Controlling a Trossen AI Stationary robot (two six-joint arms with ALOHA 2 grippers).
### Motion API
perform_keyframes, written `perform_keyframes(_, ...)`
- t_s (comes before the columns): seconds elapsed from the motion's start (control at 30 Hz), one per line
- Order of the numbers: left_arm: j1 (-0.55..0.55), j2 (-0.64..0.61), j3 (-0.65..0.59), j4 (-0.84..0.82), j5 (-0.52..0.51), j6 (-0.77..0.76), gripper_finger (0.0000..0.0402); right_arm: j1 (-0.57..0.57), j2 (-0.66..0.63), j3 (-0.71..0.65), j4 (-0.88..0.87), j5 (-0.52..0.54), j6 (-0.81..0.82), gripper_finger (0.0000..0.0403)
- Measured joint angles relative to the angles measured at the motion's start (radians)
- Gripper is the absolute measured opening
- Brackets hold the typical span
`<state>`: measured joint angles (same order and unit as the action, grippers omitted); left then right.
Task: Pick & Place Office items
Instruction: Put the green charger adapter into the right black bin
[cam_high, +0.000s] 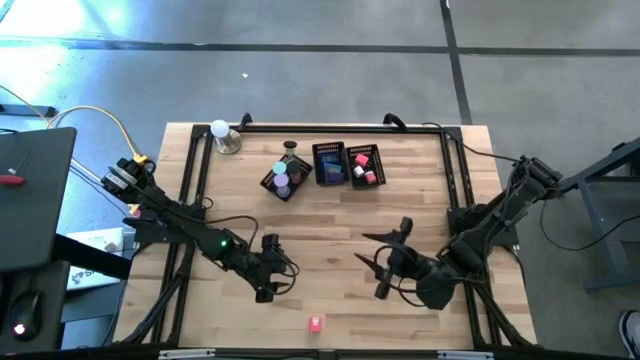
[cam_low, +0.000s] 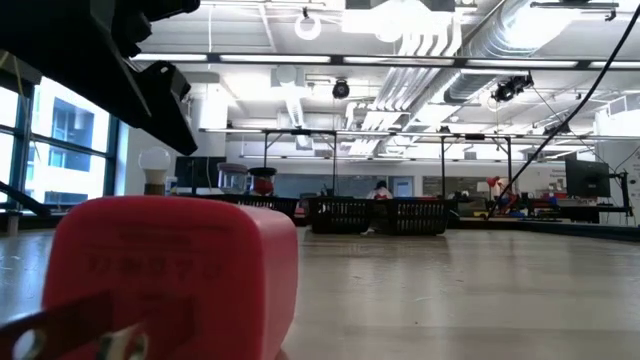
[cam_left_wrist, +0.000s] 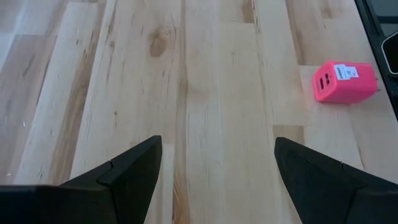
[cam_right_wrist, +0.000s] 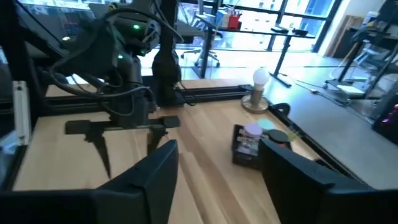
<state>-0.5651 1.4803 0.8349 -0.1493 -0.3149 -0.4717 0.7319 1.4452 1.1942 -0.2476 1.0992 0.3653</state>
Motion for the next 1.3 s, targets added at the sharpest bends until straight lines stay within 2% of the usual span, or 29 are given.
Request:
perform_keyframes(0.23, -0.003, 0.000, 0.000, 0.000, 0.000, 0.000, 0.0305, 0.000, 0.000, 0.000, -0.061, 0.008, 0.079, 0.0300)
perform_keyframes(0.3, -0.008, 0.000, 0.000, -0.001, 0.000, 0.000, 0.0305, 0.009, 0.000, 0.000, -0.076, -0.060, 0.084, 0.0324)
perform_keyframes(0.37, -0.013, 0.000, 0.000, -0.005, 0.001, 0.000, 0.0305, 0.021, 0.000, 0.000, -0.117, -0.170, 0.084, 0.0343)
perform_keyframes(0.47, -0.024, 0.000, 0.000, -0.009, 0.003, 0.001, 0.0305, 0.036, 0.000, 0.000, -0.199, -0.354, 0.167, 0.0360)
perform_keyframes(0.6, -0.032, 0.000, 0.000, -0.009, 0.003, 0.001, 0.0305, 0.052, 0.000, 0.000, -0.337, -0.562, 0.367, 0.0368)
perform_keyframes(0.73, -0.031, 0.000, 0.000, -0.009, 0.002, 0.001, 0.0305, 0.069, 0.024, 0.000, -0.372, -0.740, 0.599, 0.0369)
perform_keyframes(0.9, -0.021, 0.000, 0.000, -0.003, 0.002, -0.003, 0.0305, 0.108, 0.074, 0.000, -0.373, -0.802, 0.781, 0.0365)
perform_keyframes(1.17, -0.018, 0.000, 0.000, 0.005, 0.000, -0.012, 0.0305, 0.108, 0.161, 0.000, -0.714, -1.073, 1.409, 0.0342)
perform_keyframes(1.3, -0.018, 0.000, 0.000, 0.008, -0.001, -0.014, 0.0305, 0.109, 0.224, 0.000, -0.804, -1.162, 1.495, 0.0337)
